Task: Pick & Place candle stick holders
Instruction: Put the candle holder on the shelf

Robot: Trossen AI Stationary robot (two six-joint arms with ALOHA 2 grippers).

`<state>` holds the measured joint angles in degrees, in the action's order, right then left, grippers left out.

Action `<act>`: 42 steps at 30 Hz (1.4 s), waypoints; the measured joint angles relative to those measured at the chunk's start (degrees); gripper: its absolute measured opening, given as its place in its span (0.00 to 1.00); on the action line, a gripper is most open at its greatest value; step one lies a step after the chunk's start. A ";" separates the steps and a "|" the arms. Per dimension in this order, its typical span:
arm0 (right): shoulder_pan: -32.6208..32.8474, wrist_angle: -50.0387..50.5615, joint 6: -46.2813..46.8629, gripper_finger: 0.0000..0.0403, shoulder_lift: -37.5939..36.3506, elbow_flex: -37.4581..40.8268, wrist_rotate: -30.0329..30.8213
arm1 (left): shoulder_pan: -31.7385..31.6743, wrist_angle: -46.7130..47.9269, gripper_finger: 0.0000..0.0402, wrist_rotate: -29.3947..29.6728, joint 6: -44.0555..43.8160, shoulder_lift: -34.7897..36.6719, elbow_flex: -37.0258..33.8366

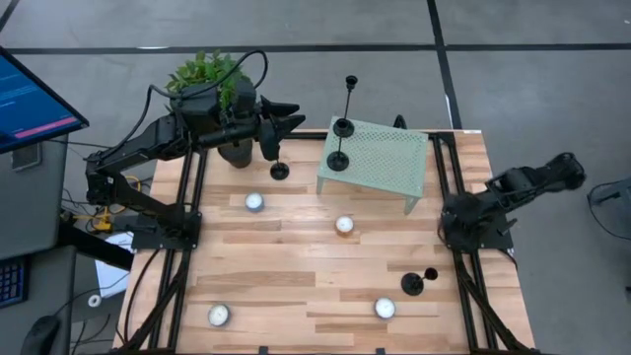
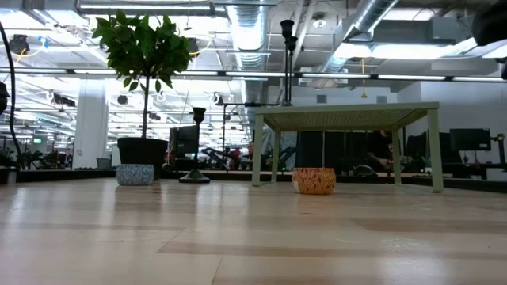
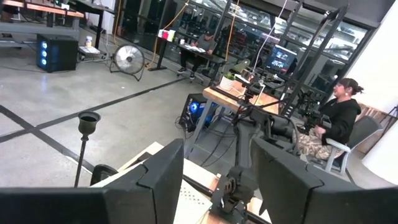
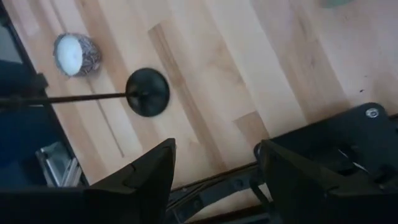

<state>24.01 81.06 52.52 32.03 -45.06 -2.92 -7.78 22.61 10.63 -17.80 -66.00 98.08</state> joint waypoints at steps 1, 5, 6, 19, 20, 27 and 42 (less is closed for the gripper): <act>1.60 -0.08 0.90 0.55 -0.09 0.00 0.17 | -0.01 0.00 0.46 0.00 0.00 0.00 0.00; 7.32 -0.47 3.48 0.55 2.24 0.00 0.34 | -0.01 -0.09 0.46 0.00 0.00 0.00 0.00; 8.61 -0.48 3.63 0.55 3.26 0.00 0.23 | -0.01 -0.13 0.46 0.00 0.00 0.00 0.00; 19.48 -14.24 7.51 0.56 17.24 -0.72 4.86 | 0.01 -0.45 0.46 0.01 1.51 0.00 0.00; 20.18 -14.21 8.82 0.57 17.65 -0.72 4.84 | -0.02 -0.49 0.46 0.02 1.53 0.00 0.00; 26.43 -19.04 15.01 0.64 17.95 -0.70 8.75 | -0.02 -0.60 0.46 -1.02 1.53 0.00 0.00; 33.01 -24.64 19.55 0.65 23.13 -0.70 16.46 | -0.01 -1.09 0.46 -1.92 2.86 0.00 0.00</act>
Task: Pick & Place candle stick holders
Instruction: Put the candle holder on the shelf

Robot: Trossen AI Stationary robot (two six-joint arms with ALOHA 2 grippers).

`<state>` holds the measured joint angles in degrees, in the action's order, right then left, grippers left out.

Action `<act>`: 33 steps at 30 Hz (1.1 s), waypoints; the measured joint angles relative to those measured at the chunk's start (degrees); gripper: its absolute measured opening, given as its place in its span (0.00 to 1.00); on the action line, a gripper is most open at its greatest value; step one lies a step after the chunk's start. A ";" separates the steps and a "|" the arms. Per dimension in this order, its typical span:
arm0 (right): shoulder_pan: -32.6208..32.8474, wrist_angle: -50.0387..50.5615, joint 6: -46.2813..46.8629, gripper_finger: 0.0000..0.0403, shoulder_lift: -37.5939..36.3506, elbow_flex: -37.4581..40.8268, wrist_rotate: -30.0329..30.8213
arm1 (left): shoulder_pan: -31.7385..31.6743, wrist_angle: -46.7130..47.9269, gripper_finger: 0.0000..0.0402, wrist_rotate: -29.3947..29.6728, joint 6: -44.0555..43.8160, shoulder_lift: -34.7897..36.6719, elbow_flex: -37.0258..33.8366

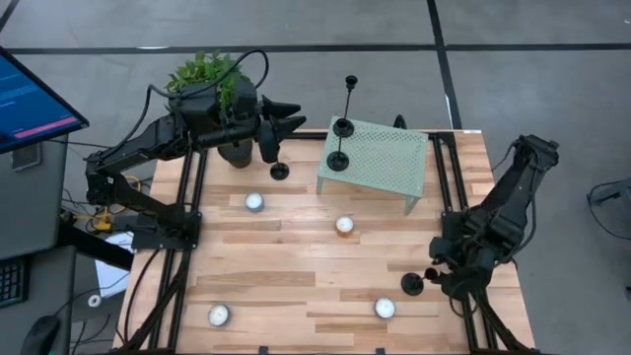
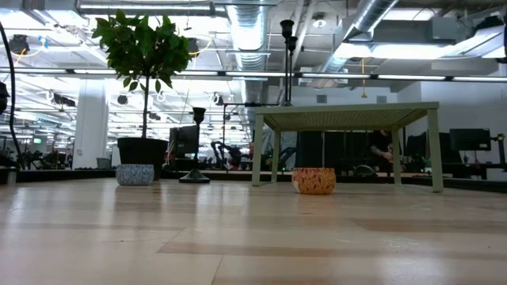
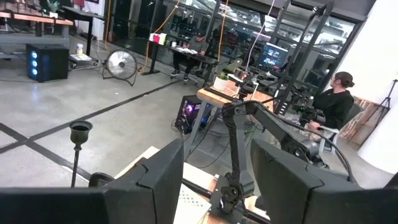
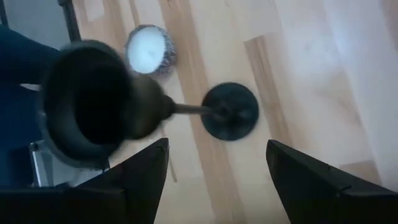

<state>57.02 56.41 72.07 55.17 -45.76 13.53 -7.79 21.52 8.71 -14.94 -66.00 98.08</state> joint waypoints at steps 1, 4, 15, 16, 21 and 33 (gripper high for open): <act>0.27 -0.72 0.02 0.65 0.76 0.00 0.27 | 0.00 -0.02 0.46 0.00 0.04 0.00 0.00; 0.90 -2.11 0.08 0.65 2.92 0.00 1.34 | 0.00 -0.18 0.46 0.00 0.11 0.00 0.00; 1.15 -4.00 3.53 0.65 5.19 1.99 8.76 | 0.00 -2.41 0.46 -0.02 0.13 0.00 0.00; 1.15 -4.20 3.90 0.65 5.21 2.29 9.41 | 0.00 -2.68 0.46 -0.02 0.13 0.00 0.00; 1.13 -4.94 4.04 0.65 5.19 3.34 12.49 | 0.00 -2.75 0.46 0.00 0.13 0.00 0.00; 1.11 -11.45 2.90 0.06 5.19 6.36 16.60 | 0.00 -3.40 0.46 -0.02 0.13 0.00 0.00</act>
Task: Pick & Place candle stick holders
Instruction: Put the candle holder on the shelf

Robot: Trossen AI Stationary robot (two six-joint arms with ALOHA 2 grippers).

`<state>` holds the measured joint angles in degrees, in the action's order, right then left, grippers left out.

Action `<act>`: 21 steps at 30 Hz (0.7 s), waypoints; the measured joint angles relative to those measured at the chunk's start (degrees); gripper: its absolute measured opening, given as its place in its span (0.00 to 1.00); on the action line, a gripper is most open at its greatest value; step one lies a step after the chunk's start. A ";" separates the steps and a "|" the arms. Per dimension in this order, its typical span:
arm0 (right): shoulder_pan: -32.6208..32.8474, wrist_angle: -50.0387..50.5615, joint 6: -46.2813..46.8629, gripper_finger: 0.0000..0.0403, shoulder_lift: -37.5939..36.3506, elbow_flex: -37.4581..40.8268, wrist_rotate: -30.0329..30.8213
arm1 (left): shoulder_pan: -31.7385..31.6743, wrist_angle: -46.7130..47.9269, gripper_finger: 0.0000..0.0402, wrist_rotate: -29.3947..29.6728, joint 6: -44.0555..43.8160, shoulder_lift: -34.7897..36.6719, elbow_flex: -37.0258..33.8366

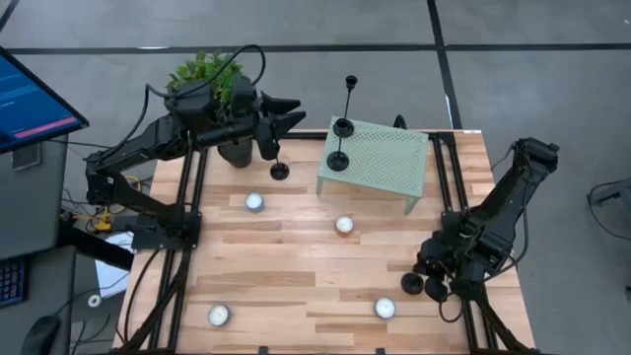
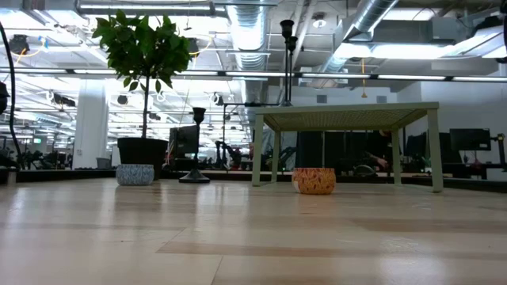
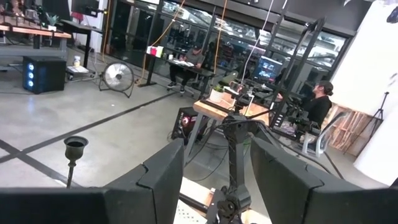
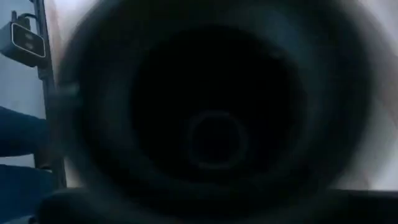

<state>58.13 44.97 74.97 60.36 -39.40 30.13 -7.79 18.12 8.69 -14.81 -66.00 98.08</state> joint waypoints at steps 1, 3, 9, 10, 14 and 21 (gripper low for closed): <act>-0.02 -0.47 -0.50 0.04 0.00 0.00 0.42 | 0.01 -0.07 0.46 0.01 0.00 0.00 0.00; -0.31 -0.64 -0.66 0.03 -0.36 -0.13 1.51 | 0.00 -0.16 0.46 0.01 0.00 0.00 0.00; -5.02 4.85 -7.57 0.01 -3.46 -6.80 8.70 | 0.00 -0.27 0.46 0.00 0.00 0.00 0.00; -6.44 6.51 -10.06 0.01 -4.28 -9.06 10.15 | 0.00 -0.35 0.46 0.02 0.00 0.00 0.00; -13.98 11.01 -24.43 0.01 -7.92 -20.18 16.50 | 0.00 -0.65 0.46 0.01 0.00 0.02 0.00; -36.83 14.60 -49.44 0.00 -10.34 -36.33 18.89 | 0.00 -0.73 0.46 0.02 -0.02 0.42 0.00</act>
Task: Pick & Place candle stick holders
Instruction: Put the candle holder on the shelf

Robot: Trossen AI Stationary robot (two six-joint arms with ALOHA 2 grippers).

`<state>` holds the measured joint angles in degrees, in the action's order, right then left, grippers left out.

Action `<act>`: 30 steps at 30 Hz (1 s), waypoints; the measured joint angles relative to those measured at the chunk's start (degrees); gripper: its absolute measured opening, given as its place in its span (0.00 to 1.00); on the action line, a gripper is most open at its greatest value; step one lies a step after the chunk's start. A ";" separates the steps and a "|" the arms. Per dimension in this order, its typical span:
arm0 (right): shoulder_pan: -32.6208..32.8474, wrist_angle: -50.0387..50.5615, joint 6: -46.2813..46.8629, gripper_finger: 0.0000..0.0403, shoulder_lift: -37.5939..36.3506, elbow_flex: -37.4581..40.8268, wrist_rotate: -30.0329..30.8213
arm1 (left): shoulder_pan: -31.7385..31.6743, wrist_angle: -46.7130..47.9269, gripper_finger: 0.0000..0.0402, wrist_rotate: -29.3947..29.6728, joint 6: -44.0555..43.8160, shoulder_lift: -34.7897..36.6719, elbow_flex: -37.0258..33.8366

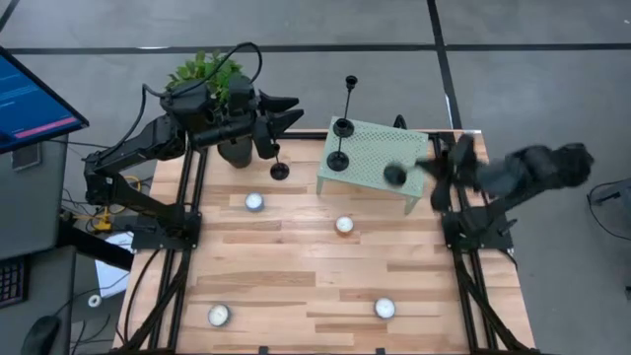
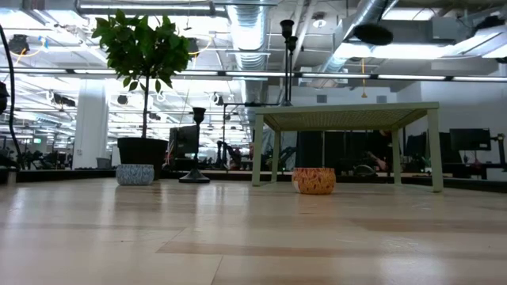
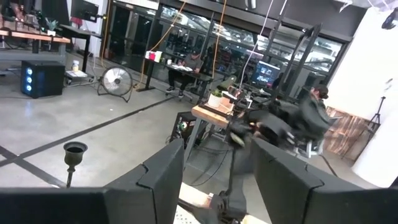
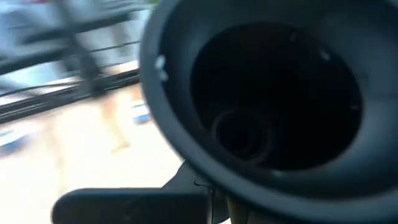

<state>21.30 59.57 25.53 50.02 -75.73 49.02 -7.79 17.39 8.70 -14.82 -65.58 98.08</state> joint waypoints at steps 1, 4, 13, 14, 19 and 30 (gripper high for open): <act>-4.26 0.36 -1.99 0.00 0.08 -1.26 -1.13 | 0.00 -0.02 0.46 -0.01 0.00 0.01 0.00; -17.16 -0.08 -8.01 0.00 0.95 -3.28 -5.58 | 0.00 -0.11 0.46 -0.02 0.01 0.18 0.00; -46.80 -11.02 -24.03 0.00 10.59 -3.51 -28.17 | 0.02 -0.77 0.46 0.00 0.02 0.24 0.00; -48.68 -11.98 -24.77 0.00 12.32 -3.51 -30.61 | 0.02 -0.77 0.46 0.00 0.01 0.24 0.00; -54.04 -16.62 -28.76 0.00 20.33 -3.47 -38.55 | 0.00 -0.79 0.46 0.01 0.02 0.24 0.00; -57.11 -22.08 -34.36 0.00 29.57 -3.45 -41.89 | 0.02 -1.00 0.46 0.01 0.02 0.22 0.00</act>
<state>-35.81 37.49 -8.83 79.59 -79.18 7.12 -7.77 16.39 8.71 -14.81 -65.36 98.08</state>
